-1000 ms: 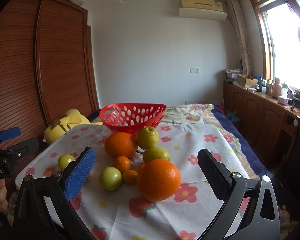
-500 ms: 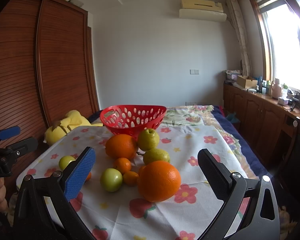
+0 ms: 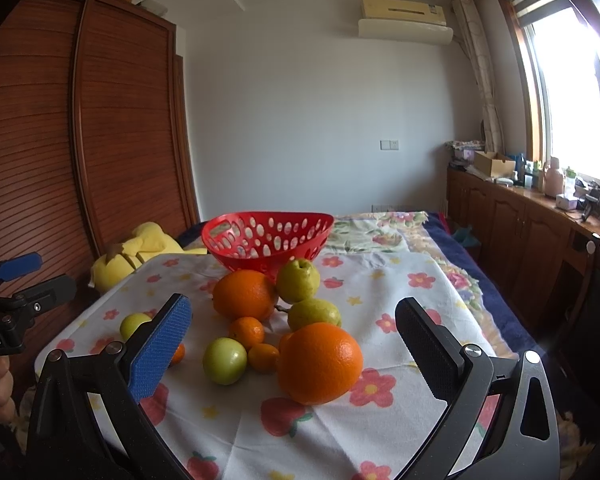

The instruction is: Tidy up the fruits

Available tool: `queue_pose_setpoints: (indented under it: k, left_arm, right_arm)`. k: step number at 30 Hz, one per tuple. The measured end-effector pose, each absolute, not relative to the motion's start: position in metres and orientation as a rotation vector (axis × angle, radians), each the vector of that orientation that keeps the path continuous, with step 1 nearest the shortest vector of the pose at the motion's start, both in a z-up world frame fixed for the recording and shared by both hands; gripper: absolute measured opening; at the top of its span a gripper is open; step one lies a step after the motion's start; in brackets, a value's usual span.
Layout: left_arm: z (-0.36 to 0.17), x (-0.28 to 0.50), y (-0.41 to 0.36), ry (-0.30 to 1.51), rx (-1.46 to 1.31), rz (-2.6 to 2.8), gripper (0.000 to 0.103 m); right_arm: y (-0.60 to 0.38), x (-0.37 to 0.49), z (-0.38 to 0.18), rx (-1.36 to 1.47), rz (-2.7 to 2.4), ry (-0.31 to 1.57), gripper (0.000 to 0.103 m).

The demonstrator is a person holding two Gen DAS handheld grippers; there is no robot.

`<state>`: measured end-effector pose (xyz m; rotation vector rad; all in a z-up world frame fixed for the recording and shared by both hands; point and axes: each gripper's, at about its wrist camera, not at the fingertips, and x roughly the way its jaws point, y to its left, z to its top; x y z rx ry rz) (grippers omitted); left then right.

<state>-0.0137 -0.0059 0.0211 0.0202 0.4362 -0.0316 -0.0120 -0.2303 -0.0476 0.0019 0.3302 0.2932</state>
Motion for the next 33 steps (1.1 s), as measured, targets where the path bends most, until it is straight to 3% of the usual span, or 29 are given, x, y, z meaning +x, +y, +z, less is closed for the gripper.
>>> queue_pose_setpoints:
  k: [21,33]
  left_arm:
    - [0.02,-0.015,-0.007,0.444,0.019,-0.036,0.103]
    - [-0.009,0.0,0.009,0.507,0.001,-0.052,0.103]
  right_arm:
    - [-0.225,-0.013,-0.041,0.001,0.292,0.335,0.103]
    - [-0.227,-0.003,-0.059,-0.014,0.291,0.38,0.103]
